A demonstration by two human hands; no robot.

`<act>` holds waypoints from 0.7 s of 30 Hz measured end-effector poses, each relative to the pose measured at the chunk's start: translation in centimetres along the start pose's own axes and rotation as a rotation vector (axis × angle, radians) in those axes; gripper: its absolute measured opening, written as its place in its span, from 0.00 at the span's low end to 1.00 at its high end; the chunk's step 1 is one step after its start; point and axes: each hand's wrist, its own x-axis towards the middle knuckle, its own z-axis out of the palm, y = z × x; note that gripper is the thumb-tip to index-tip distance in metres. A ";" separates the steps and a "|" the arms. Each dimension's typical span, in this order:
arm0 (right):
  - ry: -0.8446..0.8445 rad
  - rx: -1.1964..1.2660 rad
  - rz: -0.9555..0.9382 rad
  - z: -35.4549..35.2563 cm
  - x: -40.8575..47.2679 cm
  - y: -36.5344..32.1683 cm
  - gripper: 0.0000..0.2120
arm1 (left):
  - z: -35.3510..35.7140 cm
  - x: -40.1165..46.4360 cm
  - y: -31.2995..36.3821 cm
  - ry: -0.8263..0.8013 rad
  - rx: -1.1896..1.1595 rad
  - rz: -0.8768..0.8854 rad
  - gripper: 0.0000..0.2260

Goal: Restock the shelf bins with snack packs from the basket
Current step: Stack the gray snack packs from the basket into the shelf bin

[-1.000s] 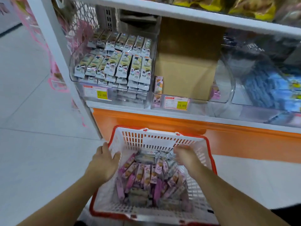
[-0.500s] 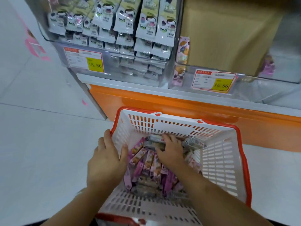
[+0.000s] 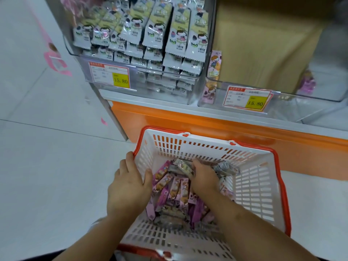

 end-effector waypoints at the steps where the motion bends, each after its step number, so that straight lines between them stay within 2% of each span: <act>1: -0.005 0.032 0.001 -0.2 -0.3 0.1 0.14 | 0.0 0.0 -0.1 0.000 0.002 0.003 0.32; 7: -0.085 0.388 -0.101 -5.1 -2.9 -0.6 0.21 | -0.4 0.1 0.1 -0.074 -0.045 -0.038 0.33; 9: -0.140 0.394 -0.165 -8.7 -3.6 -1.4 0.24 | -1.4 0.1 0.5 -0.121 -0.092 -0.094 0.34; 11: -0.179 0.352 -0.254 -13.0 -4.4 -2.8 0.25 | -3.1 0.2 1.1 -0.088 -0.120 -0.113 0.34; 13: -0.172 0.311 -0.361 -17.4 -5.3 -4.5 0.25 | -5.6 0.8 2.3 -0.023 -0.173 -0.032 0.32; 14: -0.157 0.288 -0.414 -19.6 -5.9 -5.5 0.24 | -7.5 1.1 3.3 -0.048 -0.224 0.038 0.29; 18: -0.062 0.205 -0.626 -27.1 -8.6 -8.7 0.21 | -16.7 0.3 7.5 -0.431 -0.312 0.323 0.14; 21: 0.027 0.220 -0.718 -30.4 -10.6 -10.3 0.21 | -21.5 -1.2 7.9 -0.568 -0.402 0.434 0.08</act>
